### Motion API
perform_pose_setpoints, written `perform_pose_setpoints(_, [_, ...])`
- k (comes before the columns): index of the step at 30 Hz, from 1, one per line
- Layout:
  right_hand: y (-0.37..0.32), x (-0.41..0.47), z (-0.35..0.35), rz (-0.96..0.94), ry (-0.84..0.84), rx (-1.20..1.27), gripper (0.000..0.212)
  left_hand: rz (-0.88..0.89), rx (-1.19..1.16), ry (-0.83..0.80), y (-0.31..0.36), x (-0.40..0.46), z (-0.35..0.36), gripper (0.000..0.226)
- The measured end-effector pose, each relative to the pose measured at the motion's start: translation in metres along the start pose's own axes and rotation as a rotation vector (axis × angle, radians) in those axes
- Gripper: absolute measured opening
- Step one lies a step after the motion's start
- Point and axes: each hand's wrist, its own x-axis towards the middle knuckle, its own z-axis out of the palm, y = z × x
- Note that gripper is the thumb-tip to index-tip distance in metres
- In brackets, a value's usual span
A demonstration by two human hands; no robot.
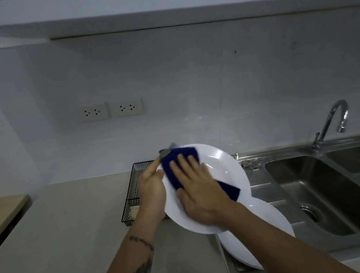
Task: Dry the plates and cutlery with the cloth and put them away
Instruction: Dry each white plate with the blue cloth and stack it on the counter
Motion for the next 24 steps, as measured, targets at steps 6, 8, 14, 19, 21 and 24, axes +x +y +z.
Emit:
perform_pose_setpoints(6, [0.030, -0.033, 0.003, 0.029, -0.132, -0.245, 0.064, 0.017, 0.003, 0.046, 0.013, 0.002, -0.030, 0.043])
perform_pose_setpoints(8, [0.043, -0.031, 0.000, 0.148, -0.059, -0.325, 0.072, 0.006, 0.014, 0.019, 0.009, -0.001, -0.027, 0.042])
perform_pose_setpoints(14, [0.007, 0.005, -0.012, 0.172, 0.107, -0.222, 0.077, 0.003, 0.021, -0.108, 0.000, -0.009, -0.007, 0.044])
perform_pose_setpoints(19, [0.003, 0.016, -0.026, 0.084, 0.179, -0.300, 0.073, -0.016, -0.128, -0.020, -0.005, -0.014, -0.010, 0.045])
perform_pose_setpoints(21, [0.014, 0.015, -0.037, 0.234, 0.257, -0.320, 0.071, -0.011, -0.162, -0.028, -0.005, -0.019, -0.017, 0.045])
perform_pose_setpoints(24, [0.031, 0.008, -0.048, 0.406, 0.273, -0.326, 0.067, -0.022, -0.178, -0.168, -0.005, -0.025, -0.023, 0.049])
